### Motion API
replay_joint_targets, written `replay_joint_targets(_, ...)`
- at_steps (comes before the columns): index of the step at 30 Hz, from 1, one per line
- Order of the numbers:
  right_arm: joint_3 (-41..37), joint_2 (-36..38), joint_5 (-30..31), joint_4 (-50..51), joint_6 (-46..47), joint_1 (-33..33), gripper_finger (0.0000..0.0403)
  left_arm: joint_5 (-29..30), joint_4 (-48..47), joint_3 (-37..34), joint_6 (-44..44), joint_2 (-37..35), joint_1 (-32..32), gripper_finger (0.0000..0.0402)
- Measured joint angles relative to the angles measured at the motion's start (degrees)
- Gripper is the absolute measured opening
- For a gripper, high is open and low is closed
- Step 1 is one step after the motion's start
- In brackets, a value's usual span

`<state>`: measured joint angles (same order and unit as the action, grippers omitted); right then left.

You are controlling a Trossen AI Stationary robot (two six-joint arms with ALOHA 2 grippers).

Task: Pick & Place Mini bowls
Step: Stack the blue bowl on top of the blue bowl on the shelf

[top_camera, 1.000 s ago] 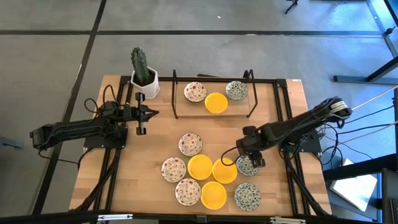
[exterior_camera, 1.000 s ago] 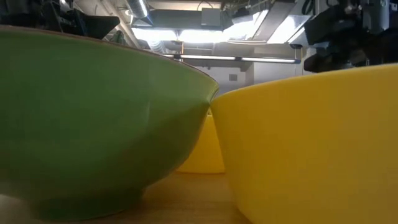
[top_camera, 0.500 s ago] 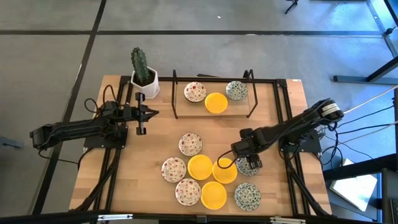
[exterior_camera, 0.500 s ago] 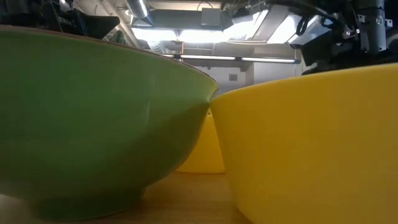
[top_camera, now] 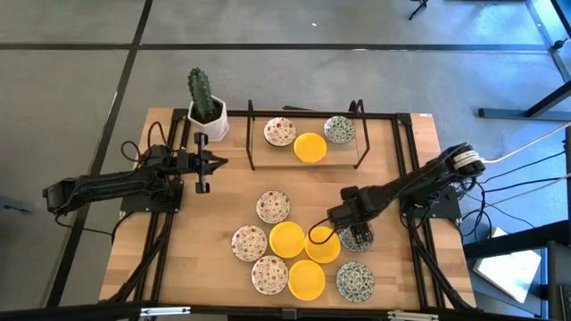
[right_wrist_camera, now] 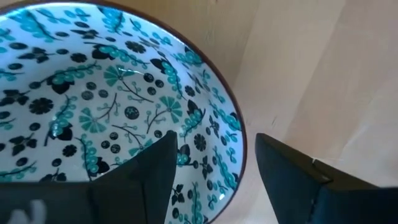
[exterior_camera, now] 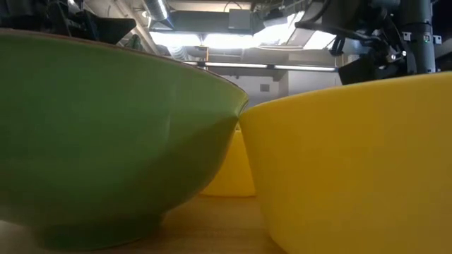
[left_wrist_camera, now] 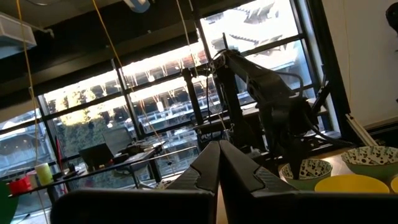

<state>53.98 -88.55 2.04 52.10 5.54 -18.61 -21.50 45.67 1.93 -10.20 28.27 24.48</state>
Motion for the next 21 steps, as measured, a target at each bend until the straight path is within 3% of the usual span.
replay_joint_targets(7, 0.0, -1.1, 0.1, 0.0, -0.3, 0.0, 0.0179, 0.0, 0.0, 0.0, 0.0, 0.0, 0.0, 0.0002)
replay_joint_targets(14, 0.1, -0.9, 2.9, 1.4, -1.5, 0.3, 0.0068, 0.0, 0.0, 0.0, 0.0, 0.0, 0.0, 0.0007)
replay_joint_targets(17, 0.2, -0.6, 1.0, 2.0, -1.6, 1.1, 0.0023, 0.0, 0.0, 0.0, 0.0, 0.0, 0.0, 0.0007)
replay_joint_targets(21, 0.1, 0.4, 0.4, 2.0, -1.7, 2.4, 0.0017, 0.0, 0.0, 0.0, 0.0, 0.0, 0.0, 0.0002)
